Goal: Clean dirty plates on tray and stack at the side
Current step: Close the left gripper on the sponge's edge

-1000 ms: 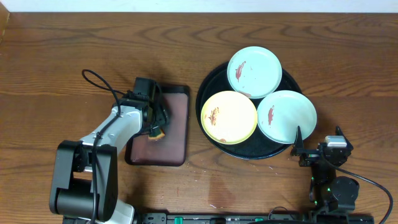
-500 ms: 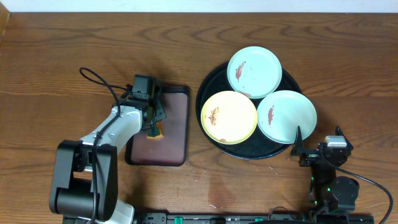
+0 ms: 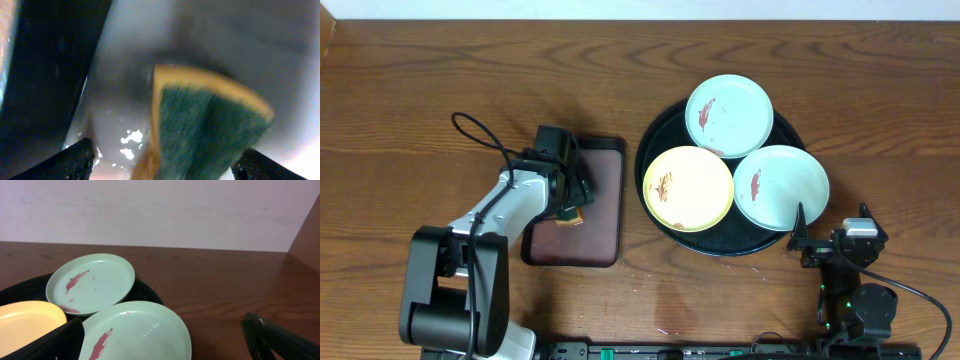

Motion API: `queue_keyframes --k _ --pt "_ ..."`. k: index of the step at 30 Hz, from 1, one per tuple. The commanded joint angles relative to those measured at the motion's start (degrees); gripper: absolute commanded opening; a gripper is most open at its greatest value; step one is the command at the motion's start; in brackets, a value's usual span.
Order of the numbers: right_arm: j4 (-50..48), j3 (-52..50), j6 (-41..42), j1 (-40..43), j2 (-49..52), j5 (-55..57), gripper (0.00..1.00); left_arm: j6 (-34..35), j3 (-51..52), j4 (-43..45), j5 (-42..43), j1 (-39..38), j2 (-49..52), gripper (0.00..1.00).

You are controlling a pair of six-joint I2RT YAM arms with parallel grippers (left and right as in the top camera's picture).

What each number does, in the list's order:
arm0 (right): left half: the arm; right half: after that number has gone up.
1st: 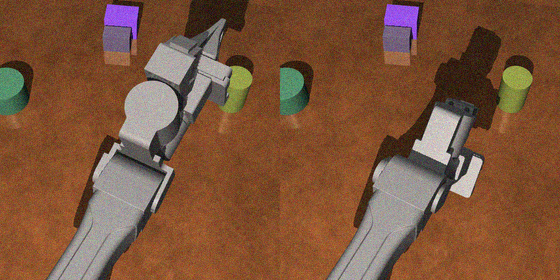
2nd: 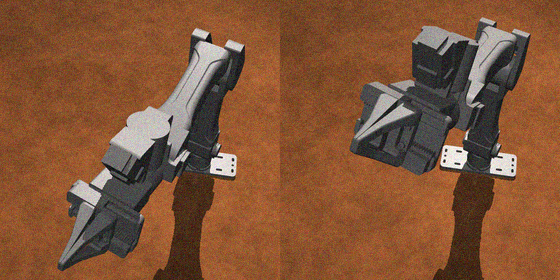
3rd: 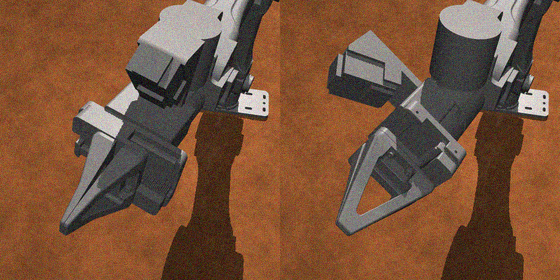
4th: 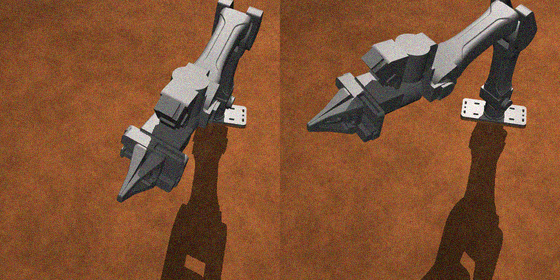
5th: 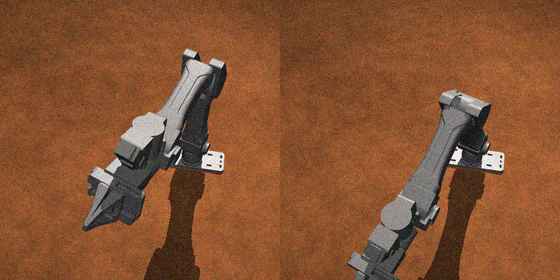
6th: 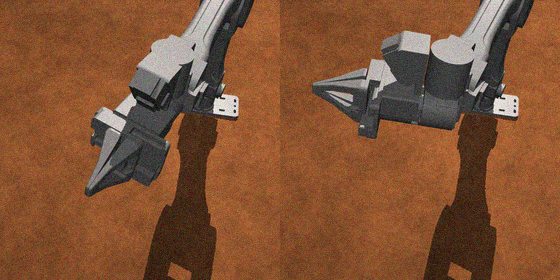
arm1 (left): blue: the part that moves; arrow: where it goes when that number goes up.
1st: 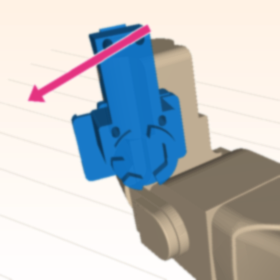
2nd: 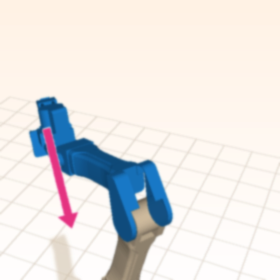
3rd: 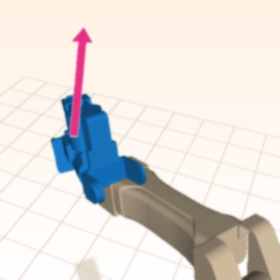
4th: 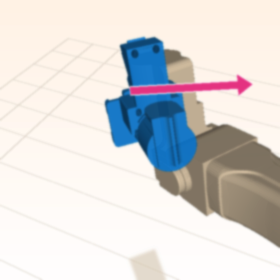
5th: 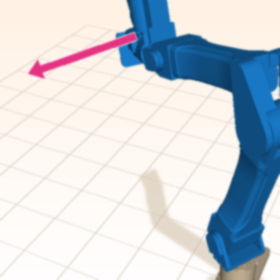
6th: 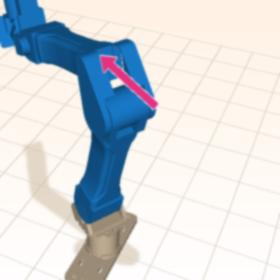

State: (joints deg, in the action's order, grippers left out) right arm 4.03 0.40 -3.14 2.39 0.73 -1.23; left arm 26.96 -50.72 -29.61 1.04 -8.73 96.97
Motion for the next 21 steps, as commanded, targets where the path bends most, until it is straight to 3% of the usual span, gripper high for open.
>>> queue_keyframes --k 1,3,5,8,10,13,19,21 --pt "0.3 -0.1 0.9 0.3 -0.1 0.4 0.99 0.0 0.6 -2.6 4.2 0.2 0.9 0.87" --pt "0.3 -0.1 0.9 0.3 -0.1 0.3 0.99 0.0 0.6 -3.4 4.6 0.2 0.9 0.8" --pt "0.3 -0.1 0.9 0.3 -0.1 0.3 0.99 -0.1 0.6 -3.6 4.5 0.2 0.9 0.63" --pt "0.3 -0.1 0.9 0.3 -0.1 0.4 0.99 -0.1 0.6 -3.1 4.5 0.2 0.9 0.45" --pt "0.3 -0.1 0.9 0.3 -0.1 0.3 0.99 -0.1 0.6 -2.2 4.5 0.2 0.9 0.24" --pt "0.3 -0.1 0.9 0.3 -0.1 0.4 0.99 -0.1 0.6 -0.9 4.5 0.2 0.9 0.08" --pt "0.3 -0.1 0.9 0.3 -0.1 0.3 0.99 -0.1 0.6 -0.5 4.5 0.2 0.9 0.09" --pt "0.3 -0.1 0.9 0.3 -0.1 0.4 0.99 -0.1 0.6 -0.3 4.5 0.2 0.9 0.43"
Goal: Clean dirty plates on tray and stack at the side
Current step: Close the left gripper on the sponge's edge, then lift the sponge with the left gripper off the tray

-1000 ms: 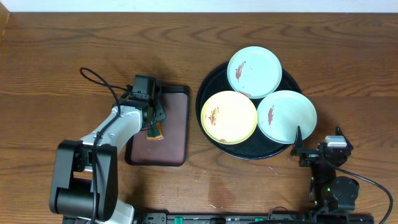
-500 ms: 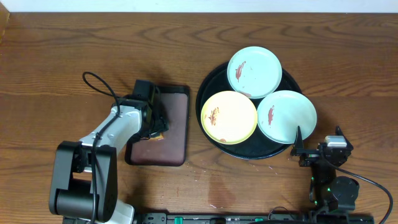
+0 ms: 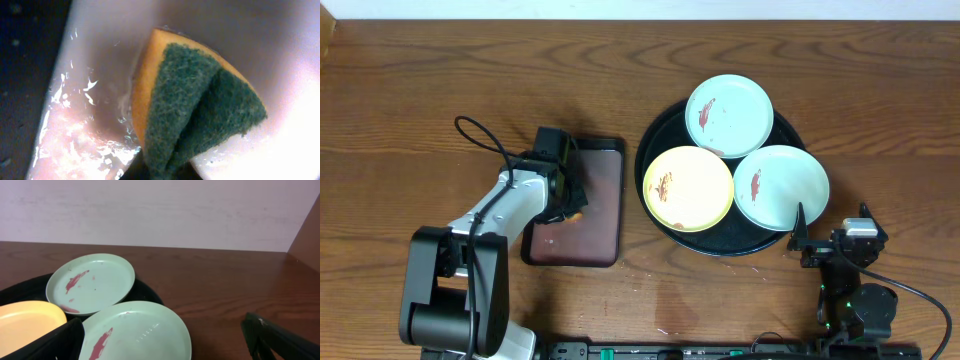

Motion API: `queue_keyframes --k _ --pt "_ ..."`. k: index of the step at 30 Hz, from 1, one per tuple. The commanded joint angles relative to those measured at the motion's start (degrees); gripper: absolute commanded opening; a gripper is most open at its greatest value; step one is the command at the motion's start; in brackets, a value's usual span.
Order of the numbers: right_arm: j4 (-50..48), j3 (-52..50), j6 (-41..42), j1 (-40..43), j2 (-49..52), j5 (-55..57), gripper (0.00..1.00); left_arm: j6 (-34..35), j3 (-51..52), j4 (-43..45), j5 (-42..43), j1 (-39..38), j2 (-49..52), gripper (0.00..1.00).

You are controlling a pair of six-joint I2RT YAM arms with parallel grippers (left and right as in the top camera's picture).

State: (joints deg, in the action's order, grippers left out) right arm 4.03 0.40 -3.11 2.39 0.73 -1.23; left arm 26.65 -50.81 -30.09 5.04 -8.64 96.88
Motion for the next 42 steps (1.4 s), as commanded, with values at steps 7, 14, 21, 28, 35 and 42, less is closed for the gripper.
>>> queue_keyframes --k 7,14,21,28,35,42 --pt "0.3 -0.1 0.9 0.3 -0.1 0.3 0.99 0.2 0.7 7.8 0.3 0.1 1.0 0.79" --pt "0.3 -0.1 0.9 0.3 -0.1 0.3 0.99 0.2 0.7 14.2 0.3 0.1 1.0 0.73" --pt "0.3 -0.1 0.9 0.3 -0.1 0.3 0.99 -1.2 0.7 12.5 0.2 0.1 1.0 0.19" --pt "0.3 -0.1 0.9 0.3 -0.1 0.3 0.99 -1.5 0.7 9.9 -0.6 0.1 1.0 0.25" --pt "0.3 -0.1 0.9 0.3 -0.1 0.4 0.99 -1.5 0.7 5.8 -0.5 0.1 1.0 0.84" --pt "0.3 -0.1 0.9 0.3 -0.1 0.3 0.99 -1.5 0.7 -0.8 -0.5 0.1 1.0 0.61"
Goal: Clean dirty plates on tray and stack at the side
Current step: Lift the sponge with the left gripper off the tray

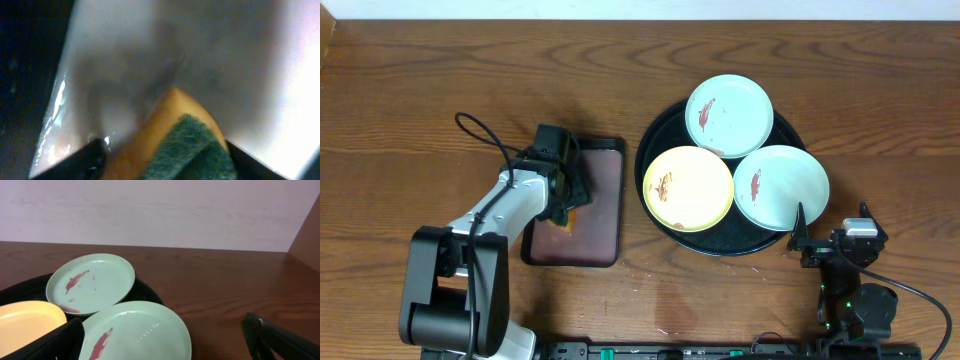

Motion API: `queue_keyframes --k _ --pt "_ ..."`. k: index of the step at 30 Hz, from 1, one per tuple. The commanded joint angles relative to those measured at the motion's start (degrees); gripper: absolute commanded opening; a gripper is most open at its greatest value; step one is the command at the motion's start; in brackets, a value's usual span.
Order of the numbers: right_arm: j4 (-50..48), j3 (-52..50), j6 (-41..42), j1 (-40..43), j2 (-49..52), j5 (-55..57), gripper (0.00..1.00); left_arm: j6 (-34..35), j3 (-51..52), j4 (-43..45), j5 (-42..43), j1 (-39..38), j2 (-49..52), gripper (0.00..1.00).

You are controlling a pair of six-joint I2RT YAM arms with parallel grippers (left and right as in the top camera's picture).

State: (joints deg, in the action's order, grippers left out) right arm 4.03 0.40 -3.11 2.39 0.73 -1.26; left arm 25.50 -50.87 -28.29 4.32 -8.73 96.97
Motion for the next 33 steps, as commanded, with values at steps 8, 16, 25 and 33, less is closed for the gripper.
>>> queue_keyframes --k 8,16,25,33 --pt "0.3 -0.1 0.9 0.3 -0.1 0.4 0.99 -0.1 0.8 -6.9 0.3 0.2 0.9 0.08" --pt "0.3 -0.1 0.9 0.3 -0.1 0.4 0.99 1.8 0.8 -5.6 1.1 0.2 0.9 0.79" --pt "0.3 -0.1 0.9 0.3 -0.1 0.4 0.99 1.8 0.7 -10.4 1.0 0.2 0.9 0.86" --pt "0.3 -0.1 0.9 0.3 -0.1 0.4 0.99 1.4 0.7 -15.5 1.0 0.2 0.9 0.69"
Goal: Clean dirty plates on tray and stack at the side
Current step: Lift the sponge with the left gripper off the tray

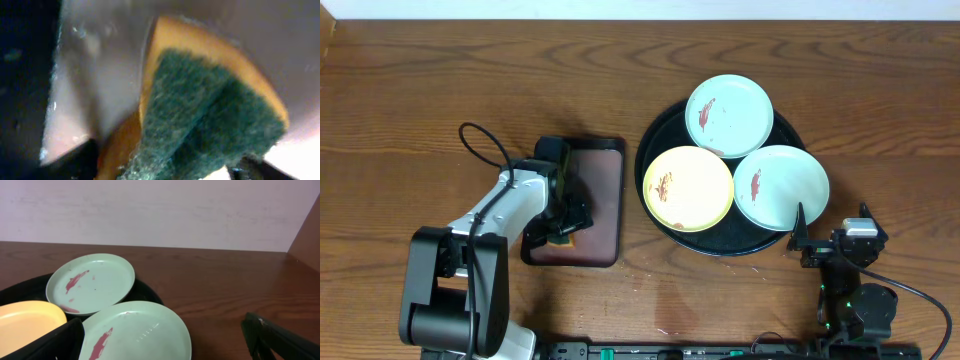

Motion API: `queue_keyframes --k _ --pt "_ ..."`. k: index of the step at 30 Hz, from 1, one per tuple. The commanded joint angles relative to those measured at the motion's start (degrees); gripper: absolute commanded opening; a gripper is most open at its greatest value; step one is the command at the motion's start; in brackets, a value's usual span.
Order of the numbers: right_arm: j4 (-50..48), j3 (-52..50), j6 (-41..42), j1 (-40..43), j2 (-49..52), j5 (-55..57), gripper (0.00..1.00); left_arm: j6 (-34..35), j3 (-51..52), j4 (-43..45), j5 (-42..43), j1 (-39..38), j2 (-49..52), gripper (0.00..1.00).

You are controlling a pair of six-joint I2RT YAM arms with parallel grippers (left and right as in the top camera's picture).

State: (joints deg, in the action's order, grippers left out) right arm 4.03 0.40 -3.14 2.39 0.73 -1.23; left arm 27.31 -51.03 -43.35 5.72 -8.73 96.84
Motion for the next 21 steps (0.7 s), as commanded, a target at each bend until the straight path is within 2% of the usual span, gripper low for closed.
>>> queue_keyframes --k 1,3,7,8,10,11,17,18,19,20,21 --pt "0.3 -0.1 0.9 0.3 -0.1 0.3 0.99 -0.7 0.8 -0.2 -0.4 0.2 1.0 0.66" --pt "0.3 -0.1 0.9 0.3 -0.1 0.3 0.99 -0.7 0.8 0.7 -0.4 0.2 1.0 0.55" --pt "0.3 -0.1 0.9 0.3 -0.1 0.3 0.99 -0.7 0.8 2.7 -0.3 0.2 1.0 0.39" --pt "0.3 -0.1 0.9 0.3 -0.1 0.4 0.99 -0.7 0.8 3.1 -0.3 0.2 1.0 0.33" --pt "0.3 -0.1 0.9 0.3 -0.1 0.4 0.99 -0.6 0.8 3.6 -0.3 0.2 1.0 0.13" --pt "0.3 -0.1 0.9 0.3 -0.1 0.4 0.99 -0.6 0.8 3.8 -0.3 0.2 1.0 0.08" --pt "0.3 -0.1 0.9 0.3 -0.1 0.3 0.99 -0.4 0.5 4.0 -0.3 0.2 0.9 0.07" --pt "0.3 -0.1 0.9 0.3 -0.1 0.4 0.99 -0.4 0.5 4.4 -0.3 0.2 0.9 0.11" --pt "0.3 -0.1 0.9 0.3 -0.1 0.4 0.99 -0.5 0.5 5.1 -0.3 0.2 0.9 0.29" --pt "0.3 -0.1 0.9 0.3 -0.1 0.3 0.99 -0.5 0.5 6.1 -0.4 0.2 0.9 0.57" --pt "0.3 -0.1 0.9 0.3 -0.1 0.3 0.99 -0.5 0.5 7.3 -0.4 0.2 0.9 0.74"
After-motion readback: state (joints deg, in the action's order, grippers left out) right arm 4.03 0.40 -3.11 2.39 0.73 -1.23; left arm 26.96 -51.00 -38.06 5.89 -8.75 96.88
